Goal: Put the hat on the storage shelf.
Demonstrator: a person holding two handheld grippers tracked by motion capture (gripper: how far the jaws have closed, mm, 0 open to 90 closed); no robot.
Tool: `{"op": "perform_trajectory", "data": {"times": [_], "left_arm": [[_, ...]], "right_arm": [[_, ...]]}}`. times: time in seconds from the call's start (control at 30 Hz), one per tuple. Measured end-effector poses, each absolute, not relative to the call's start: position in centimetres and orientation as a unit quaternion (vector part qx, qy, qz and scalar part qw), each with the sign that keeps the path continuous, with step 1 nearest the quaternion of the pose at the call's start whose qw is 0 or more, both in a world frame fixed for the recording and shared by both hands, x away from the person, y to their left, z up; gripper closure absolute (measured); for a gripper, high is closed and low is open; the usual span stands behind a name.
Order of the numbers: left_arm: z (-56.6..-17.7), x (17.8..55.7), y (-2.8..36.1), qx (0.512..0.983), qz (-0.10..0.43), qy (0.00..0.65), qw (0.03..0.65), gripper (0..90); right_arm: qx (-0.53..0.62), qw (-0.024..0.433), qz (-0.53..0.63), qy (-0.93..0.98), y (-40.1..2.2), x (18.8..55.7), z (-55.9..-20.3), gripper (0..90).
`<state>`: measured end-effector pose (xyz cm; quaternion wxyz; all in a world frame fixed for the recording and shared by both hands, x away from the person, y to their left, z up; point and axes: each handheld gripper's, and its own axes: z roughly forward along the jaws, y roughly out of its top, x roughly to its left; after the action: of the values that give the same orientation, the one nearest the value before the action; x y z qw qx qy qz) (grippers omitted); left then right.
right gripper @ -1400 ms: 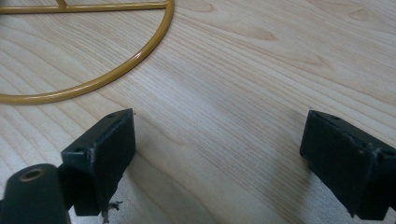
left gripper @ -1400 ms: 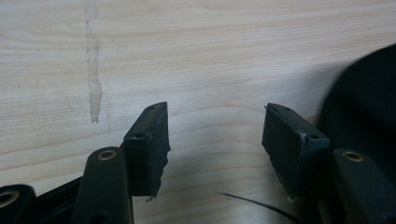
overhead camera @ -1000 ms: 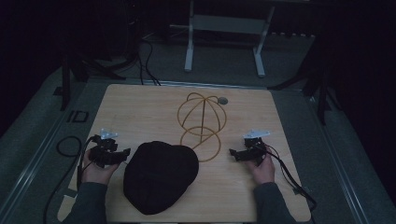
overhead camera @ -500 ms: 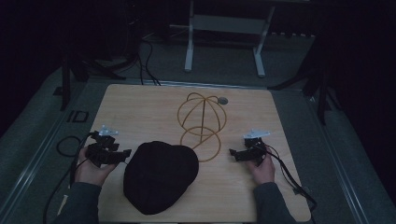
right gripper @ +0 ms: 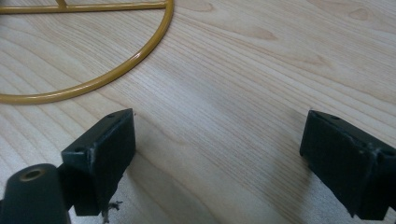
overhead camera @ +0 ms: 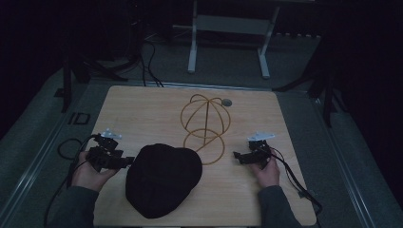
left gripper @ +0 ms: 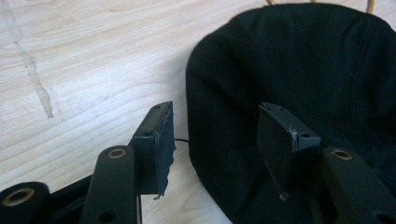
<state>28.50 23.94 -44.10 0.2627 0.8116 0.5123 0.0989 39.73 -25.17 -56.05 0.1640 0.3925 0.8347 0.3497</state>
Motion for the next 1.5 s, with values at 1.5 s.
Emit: {"op": "perform_trajectory", "data": {"times": [1.5], "left_arm": [[-43.6,27.9,19.1,0.889,0.017,0.404,0.217,24.6]], "right_arm": [[0.393,0.164,0.350,0.835,-25.2,39.7,-56.1,10.2]]}}
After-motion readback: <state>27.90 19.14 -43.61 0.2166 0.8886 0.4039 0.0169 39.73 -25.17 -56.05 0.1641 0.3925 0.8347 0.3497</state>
